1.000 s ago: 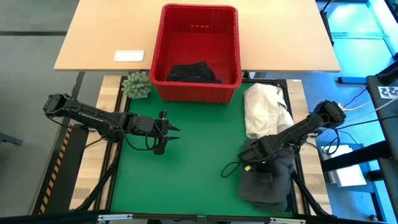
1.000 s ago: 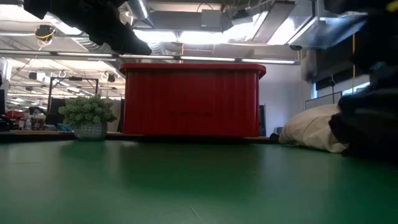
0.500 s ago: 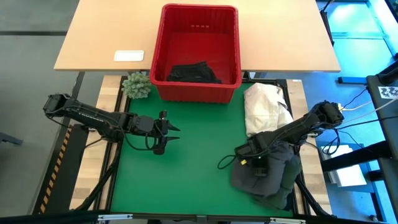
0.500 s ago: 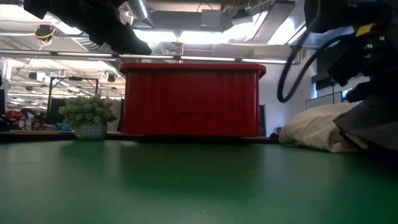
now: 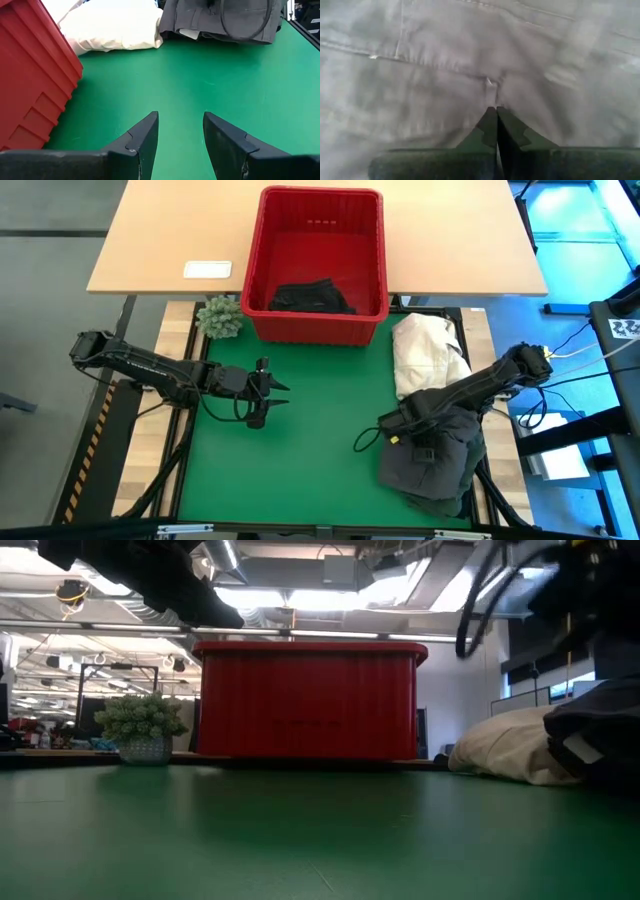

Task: Fold laundry
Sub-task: Put the gray folded pants into the red bin

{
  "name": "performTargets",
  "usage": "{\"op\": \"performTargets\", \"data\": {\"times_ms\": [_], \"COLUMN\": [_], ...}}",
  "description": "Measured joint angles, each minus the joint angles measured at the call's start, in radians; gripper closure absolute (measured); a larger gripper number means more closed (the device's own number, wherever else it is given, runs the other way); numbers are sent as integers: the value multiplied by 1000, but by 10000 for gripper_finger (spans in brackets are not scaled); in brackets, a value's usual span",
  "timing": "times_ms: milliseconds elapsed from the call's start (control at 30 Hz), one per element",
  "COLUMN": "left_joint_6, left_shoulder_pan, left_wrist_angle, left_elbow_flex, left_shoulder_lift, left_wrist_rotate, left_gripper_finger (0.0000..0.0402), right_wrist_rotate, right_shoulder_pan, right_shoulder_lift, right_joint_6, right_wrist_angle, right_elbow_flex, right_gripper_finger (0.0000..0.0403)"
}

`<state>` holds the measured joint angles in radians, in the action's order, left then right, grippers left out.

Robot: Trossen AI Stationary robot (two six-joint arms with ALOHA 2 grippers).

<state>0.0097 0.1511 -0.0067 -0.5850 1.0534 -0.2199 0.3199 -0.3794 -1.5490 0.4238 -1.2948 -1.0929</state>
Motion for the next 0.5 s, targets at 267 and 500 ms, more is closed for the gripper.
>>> {"op": "performTargets", "data": {"times_ms": [267,500], "left_joint_6": [-2,-1], "left_shoulder_pan": [0,0], "left_wrist_angle": [0,0], "left_elbow_flex": [0,0], "left_shoulder_lift": [0,0], "left_wrist_rotate": [0,0], "left_gripper_finger": [253,253], "right_wrist_rotate": [-56,48], "right_shoulder_pan": [-12,-96], "right_shoulder_lift": [0,2], "right_joint_6": [51,131], "right_wrist_angle": [-219,-275], "right_elbow_flex": [-245,-410], "right_gripper_finger": [403,403]}}
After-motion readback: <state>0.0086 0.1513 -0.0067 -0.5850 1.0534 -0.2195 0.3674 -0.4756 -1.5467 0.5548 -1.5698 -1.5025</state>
